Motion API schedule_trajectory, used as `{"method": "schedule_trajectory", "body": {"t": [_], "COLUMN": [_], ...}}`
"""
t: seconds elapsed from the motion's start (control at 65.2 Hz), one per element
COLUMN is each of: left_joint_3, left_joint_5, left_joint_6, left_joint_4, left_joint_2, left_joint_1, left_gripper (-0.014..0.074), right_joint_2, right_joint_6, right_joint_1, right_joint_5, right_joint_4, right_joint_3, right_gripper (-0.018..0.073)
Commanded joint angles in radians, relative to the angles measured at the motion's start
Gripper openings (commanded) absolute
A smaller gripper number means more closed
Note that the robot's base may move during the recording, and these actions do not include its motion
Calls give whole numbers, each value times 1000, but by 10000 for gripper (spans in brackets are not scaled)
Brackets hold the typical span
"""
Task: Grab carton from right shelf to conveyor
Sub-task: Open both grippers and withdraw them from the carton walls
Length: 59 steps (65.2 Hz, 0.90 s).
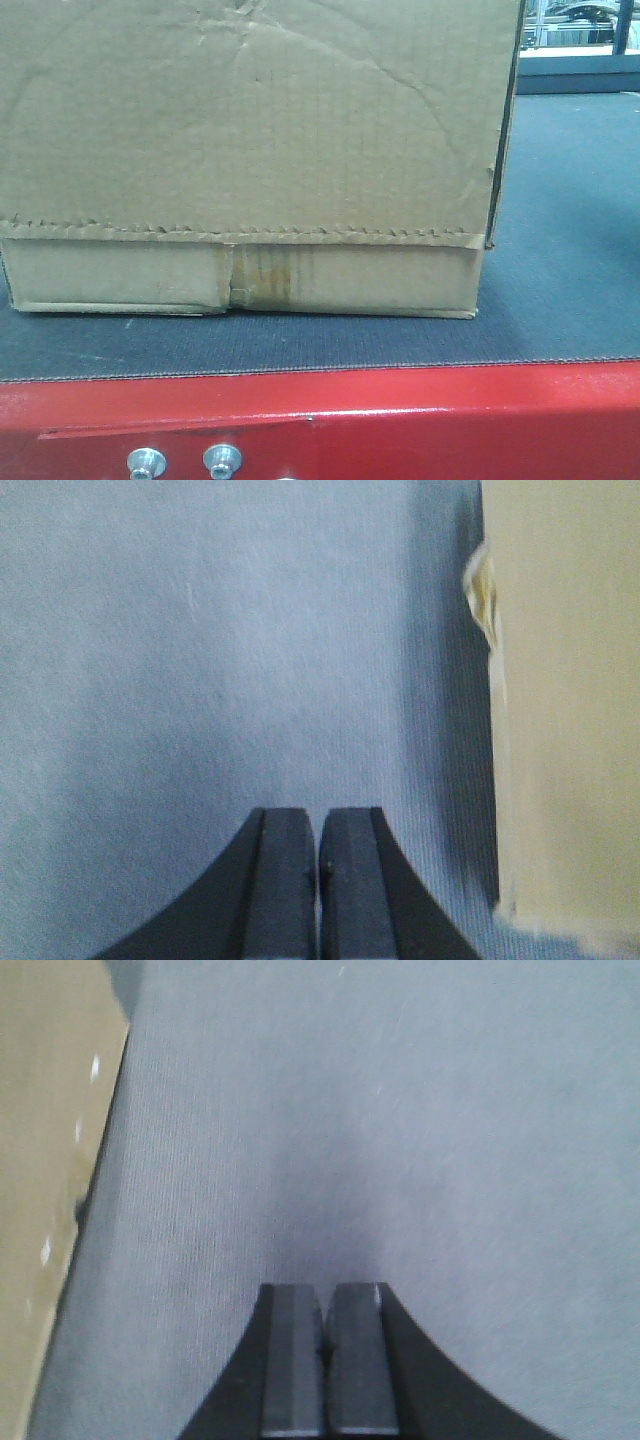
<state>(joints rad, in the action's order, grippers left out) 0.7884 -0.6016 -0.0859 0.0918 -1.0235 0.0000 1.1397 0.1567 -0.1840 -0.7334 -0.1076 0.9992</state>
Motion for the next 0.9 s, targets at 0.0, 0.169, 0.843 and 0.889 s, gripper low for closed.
{"method": "schedule_trajectory", "body": {"t": [0.0,0.169,0.843,0.889], "left_joint_3": [-75,-196,-360,-360], "left_joint_5": [106,228,276,276], "left_joint_6": [9,9,9,9], "left_joint_4": [-10,25,53,53], "left_joint_2": [82,262,802,809], "left_joint_1": [1,1,1,1], "left_gripper": [11,11,11,11], "right_joint_2": [-80,-237,-865,-873], "right_joint_6": [-9,-28,-34,-34], "right_joint_1": [4,4,4,4], "right_joint_5": [131,298,562,570], "right_joint_4": [-21,-24,-24,-24], "right_joint_3": [-118,-309,-673,-673], "right_gripper": [-70,-70,-70,-70]}}
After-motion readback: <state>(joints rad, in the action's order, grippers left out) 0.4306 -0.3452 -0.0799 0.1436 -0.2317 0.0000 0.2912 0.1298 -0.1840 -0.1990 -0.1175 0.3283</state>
